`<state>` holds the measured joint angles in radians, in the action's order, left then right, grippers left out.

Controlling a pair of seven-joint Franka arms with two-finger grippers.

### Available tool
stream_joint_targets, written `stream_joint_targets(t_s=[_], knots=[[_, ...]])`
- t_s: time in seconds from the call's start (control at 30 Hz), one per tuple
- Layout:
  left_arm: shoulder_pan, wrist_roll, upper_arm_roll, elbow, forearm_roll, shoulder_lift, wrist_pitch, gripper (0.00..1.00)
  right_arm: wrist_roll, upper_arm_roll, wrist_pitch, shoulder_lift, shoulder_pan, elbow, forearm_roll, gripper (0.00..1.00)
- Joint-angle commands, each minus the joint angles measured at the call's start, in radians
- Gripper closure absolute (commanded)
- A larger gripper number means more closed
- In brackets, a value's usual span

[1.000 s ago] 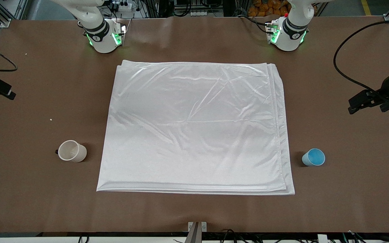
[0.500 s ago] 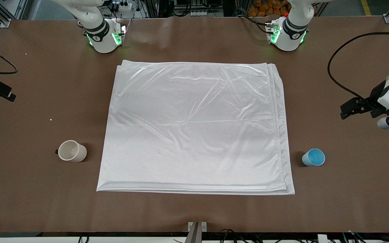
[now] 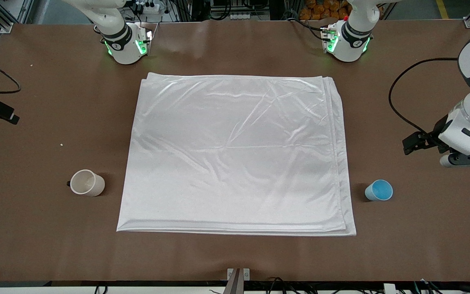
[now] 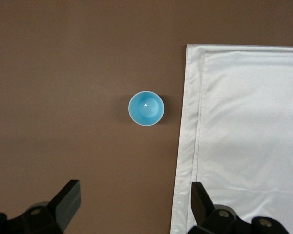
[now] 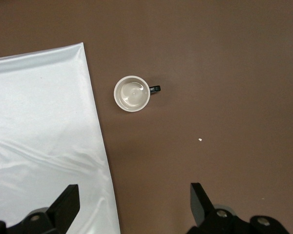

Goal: Place blue cup into white mug on cloth

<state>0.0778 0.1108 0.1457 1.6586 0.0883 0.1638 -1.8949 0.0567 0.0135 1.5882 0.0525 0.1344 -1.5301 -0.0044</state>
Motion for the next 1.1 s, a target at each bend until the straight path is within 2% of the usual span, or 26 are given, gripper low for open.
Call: stream_joint_targets(t_s=[0.0,0.43,0.8,1.07], knots=[[0.014,-0.019,0.005,0.073,0.021,-0.006,-0.090,0.00,-0.072,0.006,0.027,0.020,0.025,-0.007,-0.011,0.00],[0.039,-0.019,-0.001,0.069,0.021,0.103,-0.177,0.00,-0.320,0.005,0.056,0.081,0.062,-0.031,-0.016,0.00],[0.051,0.003,-0.006,0.067,0.021,0.233,-0.296,0.00,-0.580,0.005,0.171,0.162,0.057,-0.042,-0.055,0.04],[0.054,0.003,-0.005,0.033,0.021,0.309,-0.300,0.00,-0.736,0.006,0.234,0.217,0.056,-0.050,-0.055,0.04]])
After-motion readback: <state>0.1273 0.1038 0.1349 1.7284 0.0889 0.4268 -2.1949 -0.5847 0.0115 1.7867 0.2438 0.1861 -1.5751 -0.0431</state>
